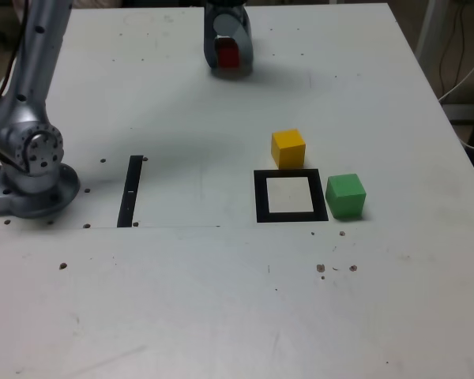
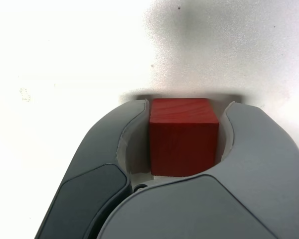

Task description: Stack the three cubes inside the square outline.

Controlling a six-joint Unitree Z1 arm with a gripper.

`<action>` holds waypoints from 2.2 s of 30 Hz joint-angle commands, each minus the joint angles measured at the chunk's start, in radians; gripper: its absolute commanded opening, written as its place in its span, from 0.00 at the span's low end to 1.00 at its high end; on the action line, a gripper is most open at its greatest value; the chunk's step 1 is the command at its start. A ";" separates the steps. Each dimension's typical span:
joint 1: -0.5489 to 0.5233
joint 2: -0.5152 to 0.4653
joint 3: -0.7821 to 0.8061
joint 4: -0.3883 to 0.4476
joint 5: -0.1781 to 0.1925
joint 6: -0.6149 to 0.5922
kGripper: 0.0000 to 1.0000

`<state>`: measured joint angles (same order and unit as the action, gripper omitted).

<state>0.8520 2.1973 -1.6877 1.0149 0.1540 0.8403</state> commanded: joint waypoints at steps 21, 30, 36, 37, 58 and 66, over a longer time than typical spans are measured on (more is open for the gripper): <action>-0.267 -0.326 0.105 0.136 0.029 -0.130 0.30; -0.665 -0.505 0.224 0.253 0.029 -0.536 0.30; -0.873 -0.477 0.242 0.289 0.012 -0.806 0.30; -0.897 -0.466 0.242 0.288 0.008 -0.835 0.30; -1.029 -0.241 0.221 0.175 -0.052 -1.052 0.30; -0.992 -0.206 0.244 0.139 -0.059 -1.007 0.30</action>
<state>-0.1477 1.9833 -1.4505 1.1603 0.0975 -0.1746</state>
